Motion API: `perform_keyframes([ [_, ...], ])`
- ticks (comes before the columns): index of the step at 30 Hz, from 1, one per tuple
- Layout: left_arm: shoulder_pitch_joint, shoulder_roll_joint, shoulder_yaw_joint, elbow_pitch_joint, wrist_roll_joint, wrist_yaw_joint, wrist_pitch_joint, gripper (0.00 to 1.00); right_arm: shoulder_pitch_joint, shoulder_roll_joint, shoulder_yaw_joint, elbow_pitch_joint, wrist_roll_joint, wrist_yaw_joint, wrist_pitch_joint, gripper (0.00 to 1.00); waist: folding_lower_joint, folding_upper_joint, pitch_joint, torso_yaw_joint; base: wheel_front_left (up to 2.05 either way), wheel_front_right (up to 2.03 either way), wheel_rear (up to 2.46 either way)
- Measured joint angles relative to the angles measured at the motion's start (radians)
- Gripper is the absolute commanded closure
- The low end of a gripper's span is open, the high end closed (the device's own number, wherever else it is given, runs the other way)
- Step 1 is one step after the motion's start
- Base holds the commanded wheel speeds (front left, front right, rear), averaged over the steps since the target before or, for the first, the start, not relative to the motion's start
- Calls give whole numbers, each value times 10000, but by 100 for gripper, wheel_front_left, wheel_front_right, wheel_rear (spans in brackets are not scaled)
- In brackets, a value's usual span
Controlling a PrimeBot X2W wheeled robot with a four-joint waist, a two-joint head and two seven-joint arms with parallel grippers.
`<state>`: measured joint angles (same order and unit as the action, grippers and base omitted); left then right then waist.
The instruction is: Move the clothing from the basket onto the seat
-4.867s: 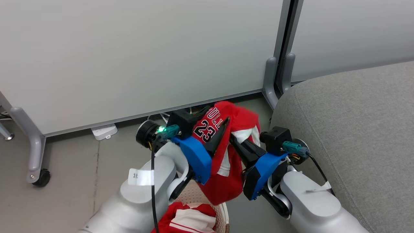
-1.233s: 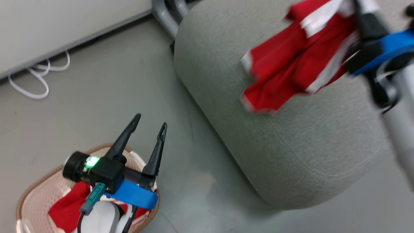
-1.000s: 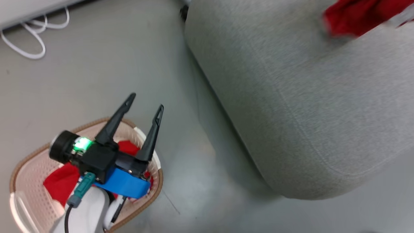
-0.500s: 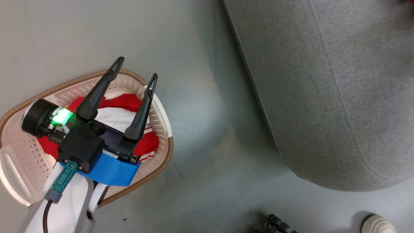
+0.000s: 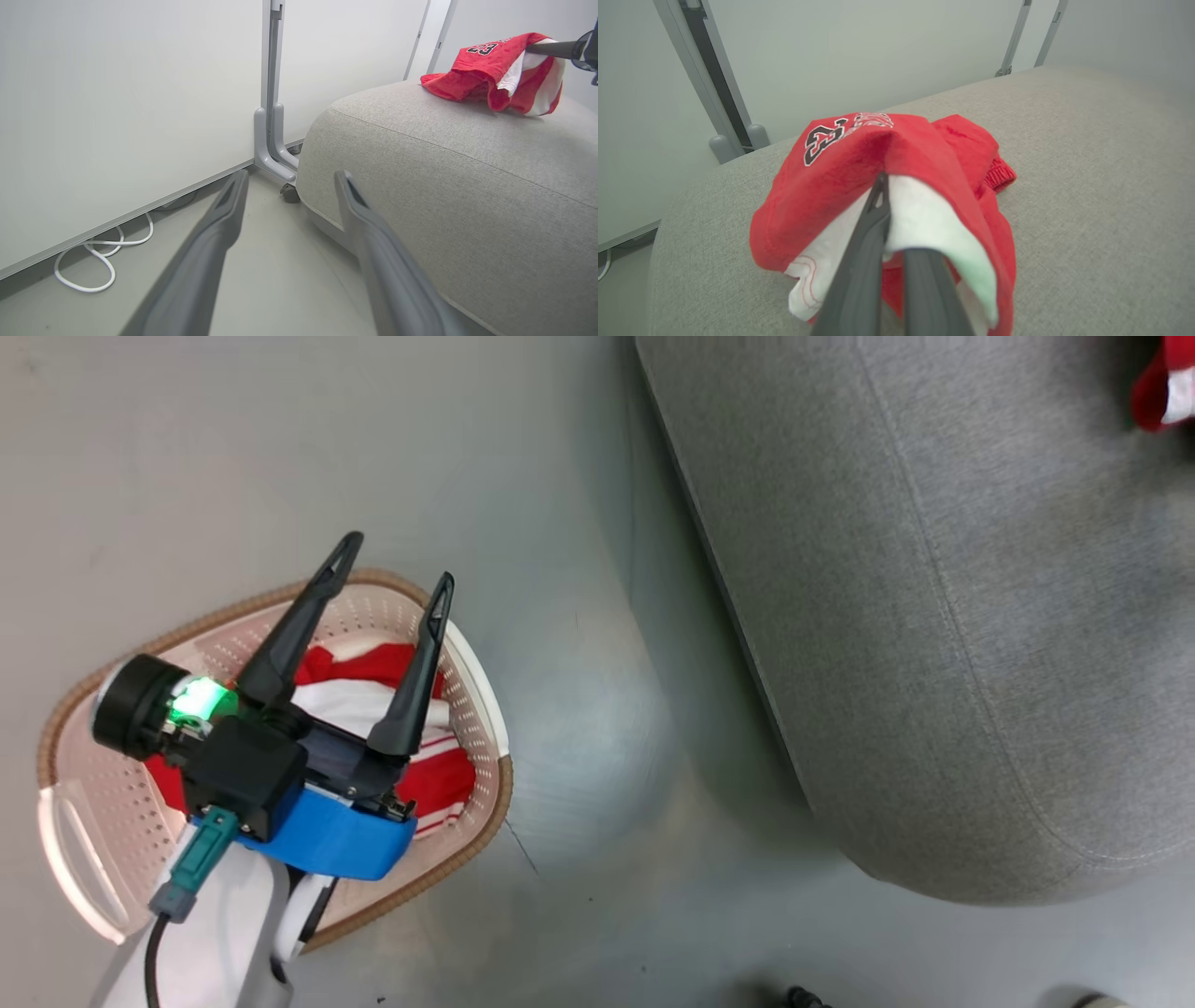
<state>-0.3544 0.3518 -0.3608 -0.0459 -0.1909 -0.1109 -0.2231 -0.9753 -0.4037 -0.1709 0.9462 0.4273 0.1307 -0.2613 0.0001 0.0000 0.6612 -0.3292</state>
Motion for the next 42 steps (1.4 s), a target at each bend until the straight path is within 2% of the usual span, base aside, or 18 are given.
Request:
perform_keyframes([
  [1, 14, -77, -21, 132, -50, 2, -50, 0, 68, 0, 19, -13, -69, 0, 0, 27, 0, 0, -127, 14, 0, 0, 0],
  [2, 37, -155, -38, 257, -98, 2, -100, 0, 152, -19, 84, -50, -173, 0, 0, 0, 0, 0, -271, 30, 0, 0, 0],
  [11, 634, -1066, -109, 1664, -585, 2, -384, 0, 1236, -146, 1051, 190, -671, 0, 128, 0, -2, 0, -2088, 263, 0, 0, 0],
  [20, 2267, -1944, 744, 1860, -748, -4, -387, 0, 2824, -73, 2155, -299, -832, 0, 226, 0, -4, 0, -4335, 489, 0, 0, 0],
  [30, 3646, -2452, 2061, 2057, -763, -56, -393, 0, 4975, 474, 2606, -2510, -1097, 0, 125, 0, -6, 1, -6192, 1047, 0, 0, 0],
  [42, 4130, -2715, 3118, 2458, -702, -130, -399, 0, 7428, 1843, 2339, -5659, -2079, 0, 813, 0, -4, 1, -6803, 2164, 0, 0, 0],
])
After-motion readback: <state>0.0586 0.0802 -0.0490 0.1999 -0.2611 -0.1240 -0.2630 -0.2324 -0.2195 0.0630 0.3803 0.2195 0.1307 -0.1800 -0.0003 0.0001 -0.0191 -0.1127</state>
